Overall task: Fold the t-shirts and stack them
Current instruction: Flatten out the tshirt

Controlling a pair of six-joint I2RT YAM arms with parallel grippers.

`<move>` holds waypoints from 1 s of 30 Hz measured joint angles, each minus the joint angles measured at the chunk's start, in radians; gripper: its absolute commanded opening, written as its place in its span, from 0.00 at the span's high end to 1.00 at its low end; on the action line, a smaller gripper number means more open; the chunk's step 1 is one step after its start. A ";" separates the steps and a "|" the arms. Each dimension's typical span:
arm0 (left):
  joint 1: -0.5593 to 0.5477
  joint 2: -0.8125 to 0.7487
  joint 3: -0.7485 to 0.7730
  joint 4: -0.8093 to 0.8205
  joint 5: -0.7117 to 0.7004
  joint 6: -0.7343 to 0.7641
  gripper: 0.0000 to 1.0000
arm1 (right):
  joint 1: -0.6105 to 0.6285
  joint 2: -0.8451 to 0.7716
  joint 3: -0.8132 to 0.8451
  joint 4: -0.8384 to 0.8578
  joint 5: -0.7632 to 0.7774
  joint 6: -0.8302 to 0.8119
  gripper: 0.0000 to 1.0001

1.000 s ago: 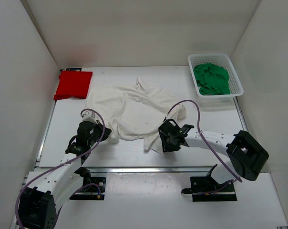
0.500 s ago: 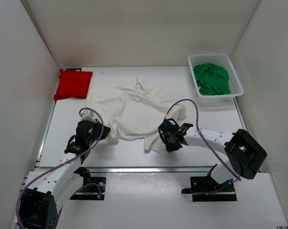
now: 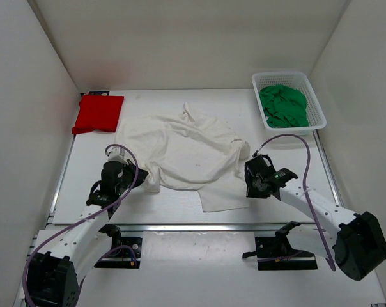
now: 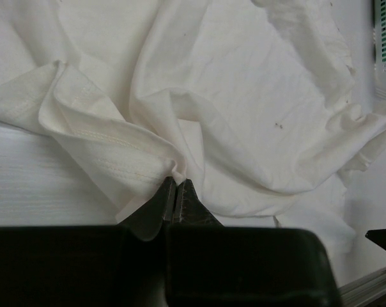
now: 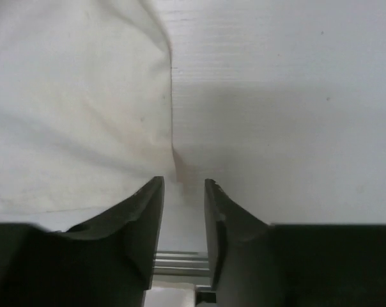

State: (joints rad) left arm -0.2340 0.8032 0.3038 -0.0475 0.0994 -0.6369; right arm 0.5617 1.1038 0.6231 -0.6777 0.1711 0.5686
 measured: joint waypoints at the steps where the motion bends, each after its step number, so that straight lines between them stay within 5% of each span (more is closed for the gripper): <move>1: 0.000 0.000 0.000 0.001 0.002 0.000 1.00 | -0.010 -0.014 -0.002 -0.003 0.000 -0.001 0.58; 5: -0.004 0.000 0.000 0.002 0.008 -0.004 1.00 | -0.011 -0.032 -0.039 0.005 -0.034 -0.011 0.48; 10: -0.011 0.000 0.000 0.000 0.010 -0.003 1.00 | 0.063 -0.008 -0.077 0.028 -0.071 0.024 0.50; 19: -0.014 0.003 0.000 0.002 0.013 -0.003 1.00 | 0.055 0.018 -0.123 0.158 -0.103 0.058 0.63; 24: -0.014 0.003 0.000 0.001 0.013 0.001 1.00 | 0.010 -0.005 -0.163 0.241 -0.128 0.058 0.87; 30: -0.013 0.006 0.000 0.003 0.016 0.000 1.00 | 0.000 -0.068 -0.208 0.274 -0.137 0.075 1.00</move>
State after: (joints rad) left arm -0.2466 0.8089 0.3038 -0.0448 0.1158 -0.6373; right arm 0.5621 1.0359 0.4156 -0.4034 0.0345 0.6434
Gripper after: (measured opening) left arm 0.037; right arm 0.023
